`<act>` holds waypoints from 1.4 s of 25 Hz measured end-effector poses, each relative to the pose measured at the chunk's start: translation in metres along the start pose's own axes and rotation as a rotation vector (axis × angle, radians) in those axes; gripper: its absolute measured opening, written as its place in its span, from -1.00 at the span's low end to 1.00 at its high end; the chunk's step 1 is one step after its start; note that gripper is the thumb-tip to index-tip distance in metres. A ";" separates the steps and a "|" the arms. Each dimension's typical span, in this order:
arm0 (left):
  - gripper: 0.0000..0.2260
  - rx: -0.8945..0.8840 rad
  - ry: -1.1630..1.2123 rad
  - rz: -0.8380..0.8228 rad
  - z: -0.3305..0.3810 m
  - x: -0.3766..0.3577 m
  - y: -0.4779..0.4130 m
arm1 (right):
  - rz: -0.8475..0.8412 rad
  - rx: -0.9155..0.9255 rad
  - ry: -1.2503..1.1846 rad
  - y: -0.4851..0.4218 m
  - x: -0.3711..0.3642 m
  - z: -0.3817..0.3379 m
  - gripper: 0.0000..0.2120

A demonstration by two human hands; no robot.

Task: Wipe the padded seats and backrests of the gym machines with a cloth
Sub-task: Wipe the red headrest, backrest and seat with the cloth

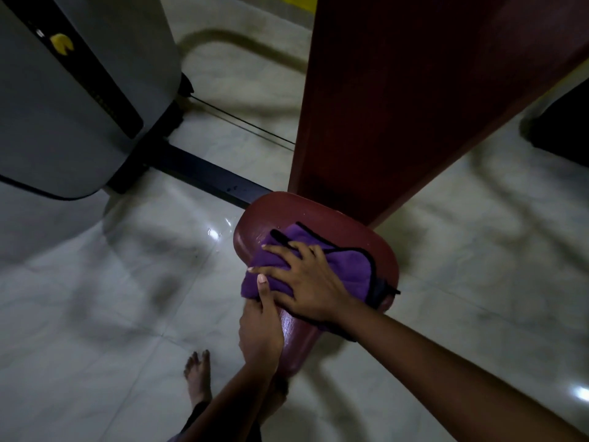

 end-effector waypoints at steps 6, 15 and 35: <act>-0.51 -0.075 0.014 0.018 0.008 0.003 0.002 | -0.068 0.028 0.055 -0.076 -0.013 0.031 -0.45; -0.47 -0.142 -0.054 -0.051 0.015 -0.002 0.008 | 0.146 -0.559 -0.010 -0.016 0.007 0.113 -0.40; -0.44 -0.168 -0.137 -0.016 0.014 -0.004 0.007 | 0.198 -1.129 -0.371 0.090 -0.006 0.210 -0.41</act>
Point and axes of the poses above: each hand's wrist, its own y-axis away from the middle knuckle, its own x-axis out of the back of the hand, z = x × y, the point moved 8 cm from there along -y, towards the middle knuckle, and after that the axes turned 2 degrees about -y, right-handed, at the moved point
